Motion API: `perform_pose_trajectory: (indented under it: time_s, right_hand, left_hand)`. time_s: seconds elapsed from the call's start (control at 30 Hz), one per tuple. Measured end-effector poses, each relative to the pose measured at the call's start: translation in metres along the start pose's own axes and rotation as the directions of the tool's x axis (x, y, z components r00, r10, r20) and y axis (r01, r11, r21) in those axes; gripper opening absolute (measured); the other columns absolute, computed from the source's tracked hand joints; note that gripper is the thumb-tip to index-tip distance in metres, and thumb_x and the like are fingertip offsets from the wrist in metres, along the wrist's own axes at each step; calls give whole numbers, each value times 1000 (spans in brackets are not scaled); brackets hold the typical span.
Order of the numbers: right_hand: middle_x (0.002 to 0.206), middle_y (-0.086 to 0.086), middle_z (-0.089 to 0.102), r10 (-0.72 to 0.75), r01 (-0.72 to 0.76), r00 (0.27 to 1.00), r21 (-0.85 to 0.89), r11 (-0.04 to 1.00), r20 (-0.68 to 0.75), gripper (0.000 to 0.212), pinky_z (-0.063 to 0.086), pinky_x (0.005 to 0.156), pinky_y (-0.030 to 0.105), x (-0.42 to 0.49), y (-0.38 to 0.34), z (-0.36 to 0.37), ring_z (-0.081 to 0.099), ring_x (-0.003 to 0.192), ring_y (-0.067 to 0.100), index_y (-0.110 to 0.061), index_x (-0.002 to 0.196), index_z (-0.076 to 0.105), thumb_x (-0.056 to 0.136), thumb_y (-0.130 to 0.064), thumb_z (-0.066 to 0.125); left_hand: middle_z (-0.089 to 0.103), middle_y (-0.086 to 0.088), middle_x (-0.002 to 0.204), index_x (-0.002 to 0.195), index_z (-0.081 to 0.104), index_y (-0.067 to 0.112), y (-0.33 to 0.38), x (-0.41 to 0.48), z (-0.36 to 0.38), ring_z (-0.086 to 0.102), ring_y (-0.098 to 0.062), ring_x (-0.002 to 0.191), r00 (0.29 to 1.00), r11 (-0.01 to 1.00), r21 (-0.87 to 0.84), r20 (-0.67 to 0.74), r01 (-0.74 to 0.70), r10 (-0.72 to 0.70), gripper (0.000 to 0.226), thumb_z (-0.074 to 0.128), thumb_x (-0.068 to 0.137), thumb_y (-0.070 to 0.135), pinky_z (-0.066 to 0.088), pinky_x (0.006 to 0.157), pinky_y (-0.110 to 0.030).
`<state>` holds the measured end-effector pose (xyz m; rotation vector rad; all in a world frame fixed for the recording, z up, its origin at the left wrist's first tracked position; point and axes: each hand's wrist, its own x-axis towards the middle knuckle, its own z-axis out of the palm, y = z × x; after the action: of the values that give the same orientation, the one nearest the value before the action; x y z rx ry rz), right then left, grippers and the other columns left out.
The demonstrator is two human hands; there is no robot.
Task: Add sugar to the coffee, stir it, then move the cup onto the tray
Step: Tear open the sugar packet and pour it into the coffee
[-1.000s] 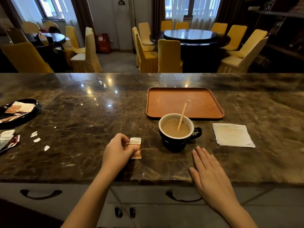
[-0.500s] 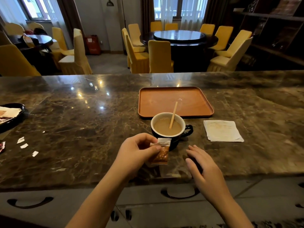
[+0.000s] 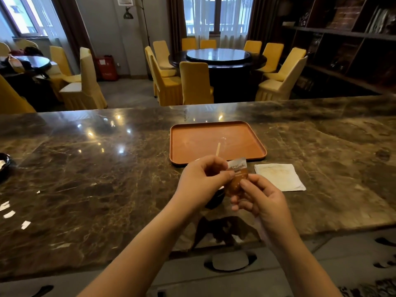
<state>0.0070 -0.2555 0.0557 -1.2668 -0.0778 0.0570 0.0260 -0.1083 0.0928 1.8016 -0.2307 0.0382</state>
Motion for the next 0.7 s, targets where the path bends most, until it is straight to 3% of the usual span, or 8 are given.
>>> perform_pose_trajectory:
  time_s: [0.1, 0.27, 0.4, 0.5, 0.7]
  right_hand:
    - [73, 7, 70, -14, 14, 1000, -55, 998, -8, 19, 53, 48, 23, 22, -7, 1, 62, 57, 16, -8, 96, 63, 82, -19, 58]
    - [66, 5, 70, -47, 61, 997, -242, 968, 61, 13, 50, 40, 24, 63, -21, 1, 63, 53, 19, -7, 94, 59, 90, -16, 51]
    - [57, 0, 68, -52, 118, 982, -371, 921, 184, 10, 48, 39, 19, 97, -33, -5, 60, 44, 10, -7, 92, 59, 89, -12, 51]
    - [68, 2, 68, -25, 120, 978, -467, 876, 205, 10, 48, 47, 17, 119, -34, -12, 61, 55, 15, -11, 90, 63, 87, -17, 55]
    - [60, -7, 68, 66, 61, 970, -495, 867, 236, 12, 43, 44, 13, 148, -17, -19, 55, 49, 8, -17, 90, 64, 85, -24, 56]
  left_hand:
    - [64, 4, 74, 83, 61, 18, 4, 21, -7, 60, 4, 59, 997, 997, 47, 51, -53, 50, 7, 64, 80, 12, 44, 53, -8]
    - [64, 4, 76, 94, 59, 20, 6, 60, -24, 63, -2, 68, 993, 983, 162, 90, -87, 73, 21, 66, 78, 9, 51, 62, -13]
    - [64, 4, 79, 98, 58, 24, 7, 90, -37, 62, 1, 66, 986, 979, 195, 167, -54, 21, 23, 64, 80, 12, 49, 59, -11]
    - [64, 5, 73, 91, 62, 20, 2, 104, -42, 58, 6, 56, 984, 988, 152, 178, -11, -17, 13, 61, 81, 11, 44, 52, -8]
    - [70, 8, 66, 87, 67, 19, -37, 120, -46, 56, -3, 58, 977, 979, 146, 139, 143, -163, 9, 65, 79, 17, 45, 59, -21]
